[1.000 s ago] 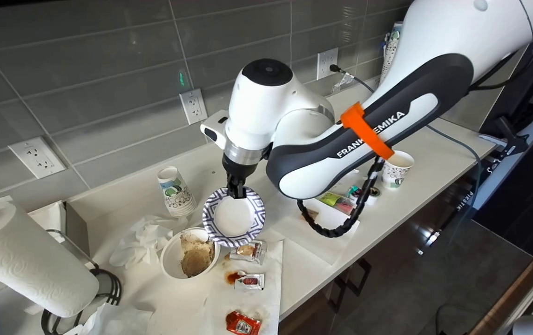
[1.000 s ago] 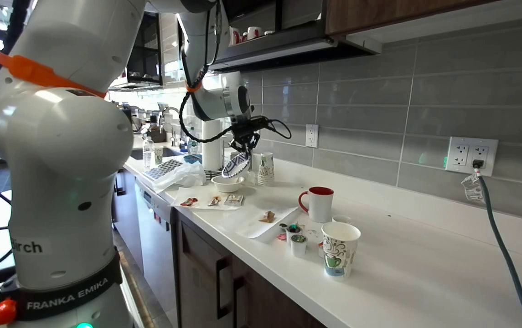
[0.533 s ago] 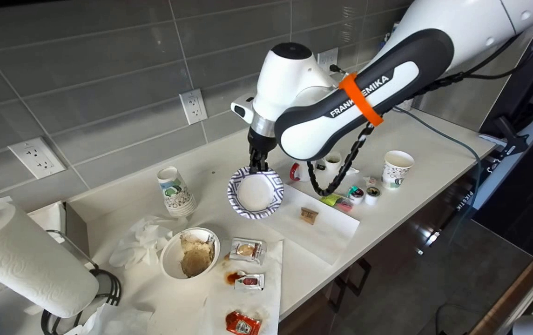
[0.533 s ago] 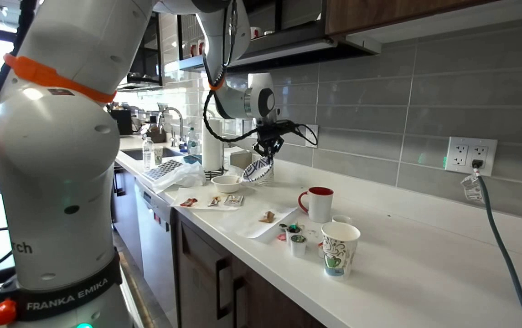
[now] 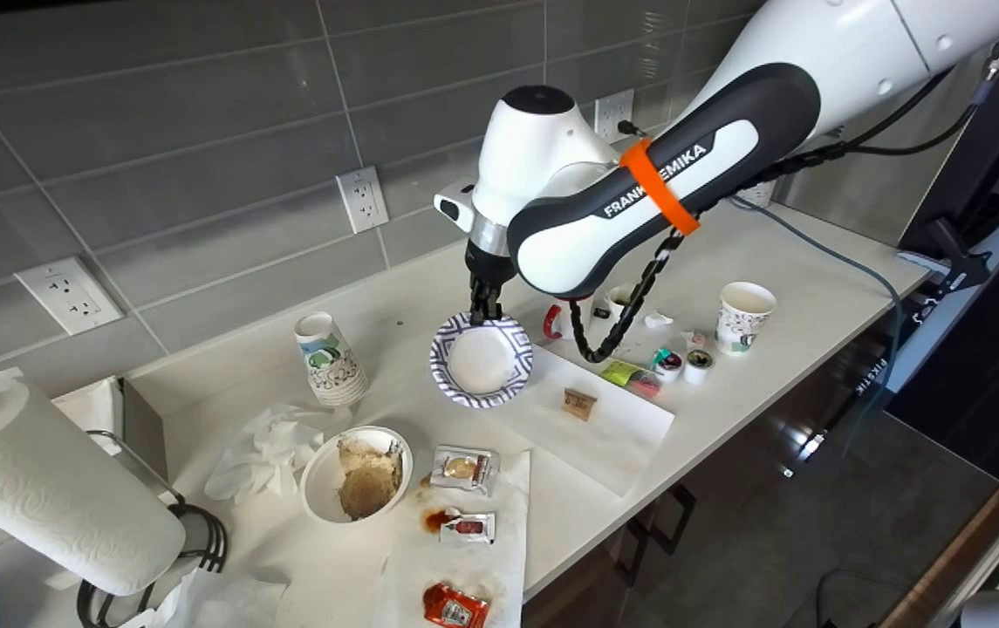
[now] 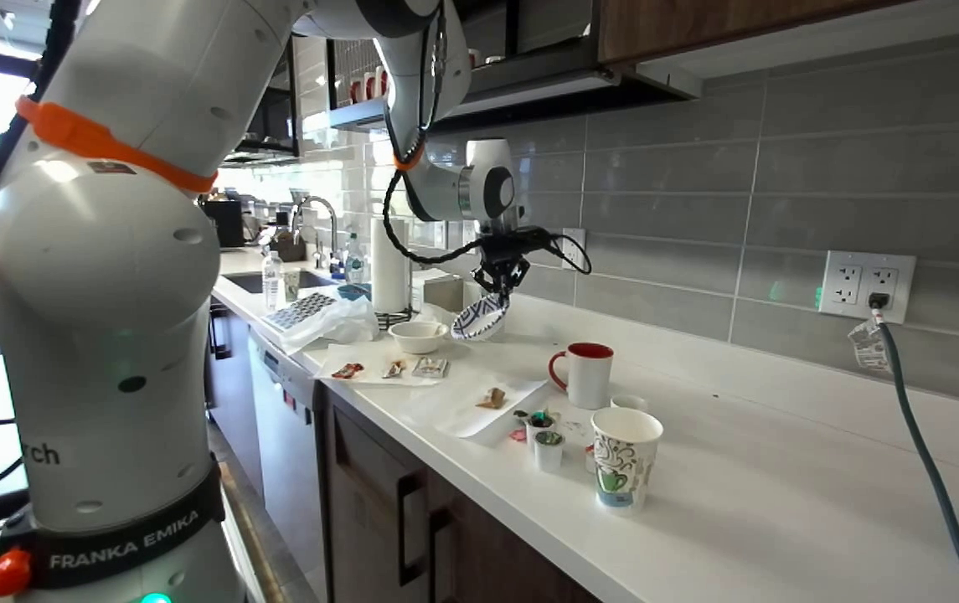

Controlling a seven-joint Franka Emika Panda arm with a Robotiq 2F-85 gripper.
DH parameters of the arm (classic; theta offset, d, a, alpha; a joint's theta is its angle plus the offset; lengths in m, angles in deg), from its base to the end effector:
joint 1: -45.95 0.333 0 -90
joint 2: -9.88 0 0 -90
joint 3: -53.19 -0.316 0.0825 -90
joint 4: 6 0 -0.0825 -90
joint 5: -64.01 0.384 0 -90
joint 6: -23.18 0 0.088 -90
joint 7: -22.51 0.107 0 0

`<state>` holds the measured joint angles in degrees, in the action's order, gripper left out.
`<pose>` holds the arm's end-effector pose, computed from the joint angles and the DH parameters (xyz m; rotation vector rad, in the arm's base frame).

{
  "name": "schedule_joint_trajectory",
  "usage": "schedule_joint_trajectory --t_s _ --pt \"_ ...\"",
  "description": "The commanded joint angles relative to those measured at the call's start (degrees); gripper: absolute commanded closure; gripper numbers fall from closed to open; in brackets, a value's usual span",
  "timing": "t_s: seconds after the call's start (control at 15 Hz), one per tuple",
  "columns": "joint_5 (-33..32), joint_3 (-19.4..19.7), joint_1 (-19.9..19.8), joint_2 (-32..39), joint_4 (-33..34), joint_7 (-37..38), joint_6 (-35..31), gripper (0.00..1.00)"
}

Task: Pick up the plate on the right and pour its contents into the plate on the left

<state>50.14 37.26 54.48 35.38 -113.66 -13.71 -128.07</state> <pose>0.6079 0.2667 0.3161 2.4933 1.7166 0.5090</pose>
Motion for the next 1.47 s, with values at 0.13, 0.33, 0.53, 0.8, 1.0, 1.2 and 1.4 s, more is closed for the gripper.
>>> schedule_joint_trajectory --t_s 0.13,0.33,0.53,0.8,1.0,1.2,1.4 --pt "-0.56 3.45 2.65 3.41 6.03 6.38 10.89 0.98" --pt "1.59 2.32 1.56 5.27 8.16 5.72 13.76 0.98" --pt "3.95 1.32 0.54 6.47 9.02 5.1 15.42 0.98" --pt "6.82 0.19 1.27 10.78 14.32 5.97 17.58 0.98" --pt "7.56 -0.16 2.55 14.0 18.56 7.19 19.11 0.98" --pt "6.35 0.96 4.33 16.76 22.02 10.15 18.88 0.98" --pt "6.25 1.61 5.46 19.77 25.82 12.42 18.76 0.98"
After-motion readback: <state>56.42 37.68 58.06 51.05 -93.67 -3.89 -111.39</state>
